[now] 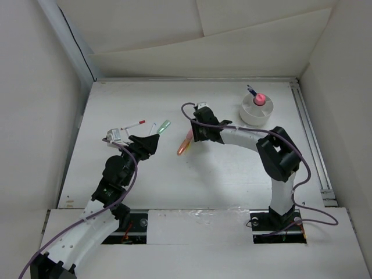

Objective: Sort the stationery into containers
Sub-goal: Grab a piece of stationery with the right arm

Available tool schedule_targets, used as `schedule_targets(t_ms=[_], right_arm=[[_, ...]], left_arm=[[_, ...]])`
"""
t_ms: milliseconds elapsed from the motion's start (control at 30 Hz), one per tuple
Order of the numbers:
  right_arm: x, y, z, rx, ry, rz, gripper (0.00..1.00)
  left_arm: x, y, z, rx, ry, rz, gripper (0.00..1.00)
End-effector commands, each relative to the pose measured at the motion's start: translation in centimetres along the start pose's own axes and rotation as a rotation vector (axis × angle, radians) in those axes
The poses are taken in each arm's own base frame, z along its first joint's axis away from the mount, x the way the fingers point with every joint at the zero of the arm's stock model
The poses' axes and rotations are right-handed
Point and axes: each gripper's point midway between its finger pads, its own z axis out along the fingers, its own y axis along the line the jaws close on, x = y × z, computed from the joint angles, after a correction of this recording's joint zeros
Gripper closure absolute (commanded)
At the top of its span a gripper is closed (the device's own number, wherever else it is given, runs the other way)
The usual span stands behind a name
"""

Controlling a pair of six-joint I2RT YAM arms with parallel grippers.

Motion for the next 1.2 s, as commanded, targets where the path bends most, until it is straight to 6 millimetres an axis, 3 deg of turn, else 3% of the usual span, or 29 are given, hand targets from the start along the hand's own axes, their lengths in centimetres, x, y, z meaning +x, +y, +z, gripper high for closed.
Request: schedule_targets(t_ms=[0,100,267,533,600,933,1067,1167], right_arm=[[-2.9,2.0,0.0,-0.046,-0.065,0.091,0.51],[-2.1,1.8,0.8,-0.028,-0.046,0.117,0.57],[-1.7,1.3,1.9,-0.029,-0.036,0.142,0.59],[-3.5,1.4,1.8,-0.048,-0.074,0.166,0.62],[-3.1,1.3,2.5,-0.035,-0.065,0.164,0.62],[-3.0,0.4,3.6,-0.017,-0.057,0.197,0.8],[-3.0,0.4,3.6,-0.017,-0.057,0.197,0.78],[-3.6,0.3,3.8,-0.022,-0.063,0.205,0.65]], left_arm=[[-0.8,-0.6,0.1,0.021,-0.031,-0.008,0.41],[-1.0,-0.8,0.0,0.028,-0.037,-0.01,0.41],[-0.9,-1.2,-0.1,0.047,-0.029,-0.011,0.41],[-1.1,-1.4,-0.2,0.054,-0.035,-0.013,0.41],[-1.1,-1.4,-0.2,0.054,-0.035,-0.013,0.41],[-1.1,-1.4,-0.3,0.054,-0.035,-0.013,0.41],[-1.1,-1.4,-0.3,0.054,-0.035,-0.013,0.41],[-1.1,-1.4,-0.3,0.054,-0.035,-0.013,0.41]])
